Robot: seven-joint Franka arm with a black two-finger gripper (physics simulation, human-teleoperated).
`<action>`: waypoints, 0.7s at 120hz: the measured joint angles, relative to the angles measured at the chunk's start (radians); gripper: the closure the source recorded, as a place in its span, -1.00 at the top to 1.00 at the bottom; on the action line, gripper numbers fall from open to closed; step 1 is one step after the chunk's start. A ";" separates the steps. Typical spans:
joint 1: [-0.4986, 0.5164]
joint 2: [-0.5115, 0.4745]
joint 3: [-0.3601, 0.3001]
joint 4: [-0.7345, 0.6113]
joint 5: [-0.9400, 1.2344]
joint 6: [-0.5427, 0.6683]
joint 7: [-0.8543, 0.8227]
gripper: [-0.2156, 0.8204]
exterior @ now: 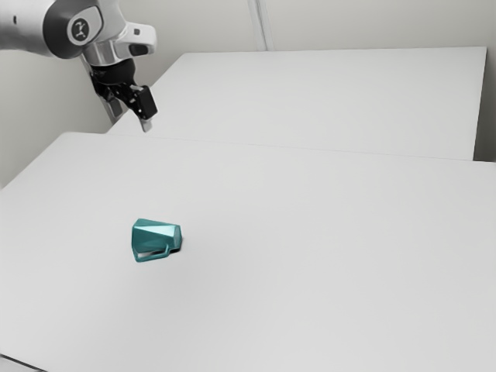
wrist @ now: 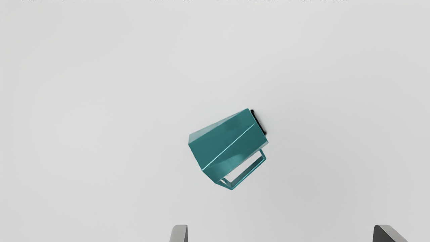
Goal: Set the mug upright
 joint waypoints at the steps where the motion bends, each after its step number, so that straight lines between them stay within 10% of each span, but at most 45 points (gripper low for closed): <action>1: 0.001 0.000 0.000 -0.001 -0.001 0.002 0.001 0.58; 84: 0.310 -0.123 0.134 -0.407 -0.464 0.048 0.099 0.58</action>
